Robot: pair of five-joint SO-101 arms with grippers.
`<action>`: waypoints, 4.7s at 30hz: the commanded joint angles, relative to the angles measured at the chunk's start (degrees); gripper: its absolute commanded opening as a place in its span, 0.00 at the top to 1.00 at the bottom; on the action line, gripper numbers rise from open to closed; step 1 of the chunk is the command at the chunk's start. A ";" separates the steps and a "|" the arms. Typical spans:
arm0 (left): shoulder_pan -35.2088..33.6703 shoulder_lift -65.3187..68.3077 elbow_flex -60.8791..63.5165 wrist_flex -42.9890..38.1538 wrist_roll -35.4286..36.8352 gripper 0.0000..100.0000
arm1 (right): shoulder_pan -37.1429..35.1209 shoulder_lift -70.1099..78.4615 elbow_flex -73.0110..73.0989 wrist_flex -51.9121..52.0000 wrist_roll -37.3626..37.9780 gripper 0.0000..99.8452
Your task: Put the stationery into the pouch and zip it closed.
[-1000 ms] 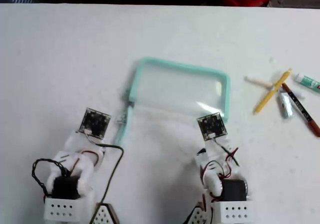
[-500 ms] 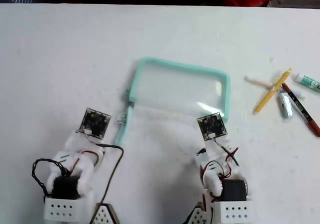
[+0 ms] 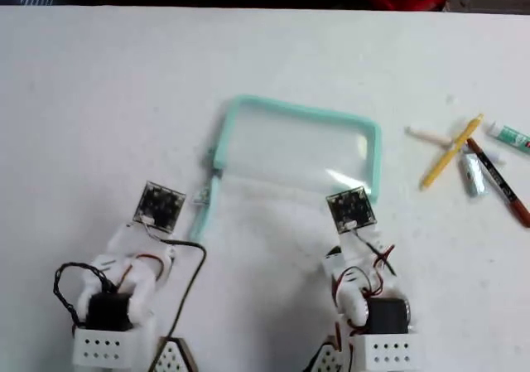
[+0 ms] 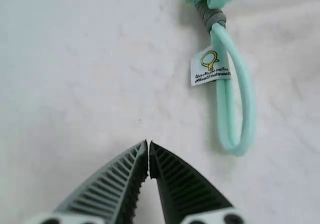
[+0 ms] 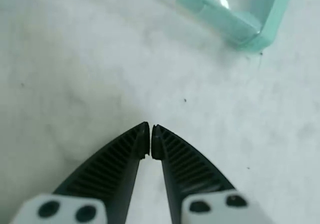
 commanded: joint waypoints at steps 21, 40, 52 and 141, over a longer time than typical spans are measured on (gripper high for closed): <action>0.57 -0.48 -7.91 -9.58 -0.53 0.97 | -0.31 -0.40 0.44 0.40 -0.09 0.98; -8.75 -0.48 -1.76 -15.65 4.75 0.84 | -3.74 -0.48 0.44 -18.33 0.79 0.98; -8.48 -0.48 -1.85 -12.66 4.48 0.85 | -17.27 -0.40 -8.44 -13.23 24.53 0.85; 21.14 10.33 -35.96 -1.76 12.31 0.76 | -20.70 39.16 -35.16 -54.37 8.26 0.98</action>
